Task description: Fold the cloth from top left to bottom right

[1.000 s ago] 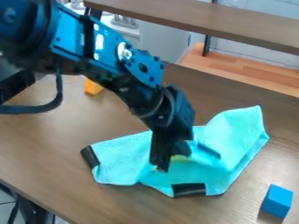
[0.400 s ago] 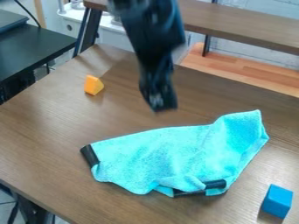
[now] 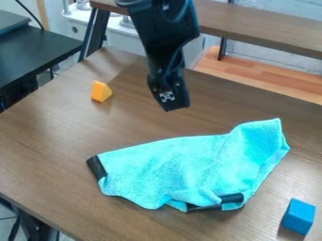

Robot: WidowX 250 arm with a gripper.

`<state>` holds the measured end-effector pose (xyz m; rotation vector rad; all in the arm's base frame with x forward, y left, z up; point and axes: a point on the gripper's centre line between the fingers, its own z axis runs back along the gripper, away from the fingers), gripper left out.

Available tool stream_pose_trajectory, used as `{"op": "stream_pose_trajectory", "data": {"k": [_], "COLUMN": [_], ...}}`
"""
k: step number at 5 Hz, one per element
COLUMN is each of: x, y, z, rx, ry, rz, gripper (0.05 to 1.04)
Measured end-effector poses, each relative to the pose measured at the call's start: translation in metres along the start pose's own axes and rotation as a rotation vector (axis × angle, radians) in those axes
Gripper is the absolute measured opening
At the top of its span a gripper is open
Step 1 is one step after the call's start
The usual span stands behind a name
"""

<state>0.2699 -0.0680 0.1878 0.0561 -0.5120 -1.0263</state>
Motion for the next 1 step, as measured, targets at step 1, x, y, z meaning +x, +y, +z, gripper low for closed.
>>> {"op": "stream_pose_trajectory", "data": {"k": [1], "x": [-0.0002], "y": [-0.0001], "z": [-0.0003], "rx": [0.000], "ry": [0.000], "rz": [0.000], "gripper": [1.000]}}
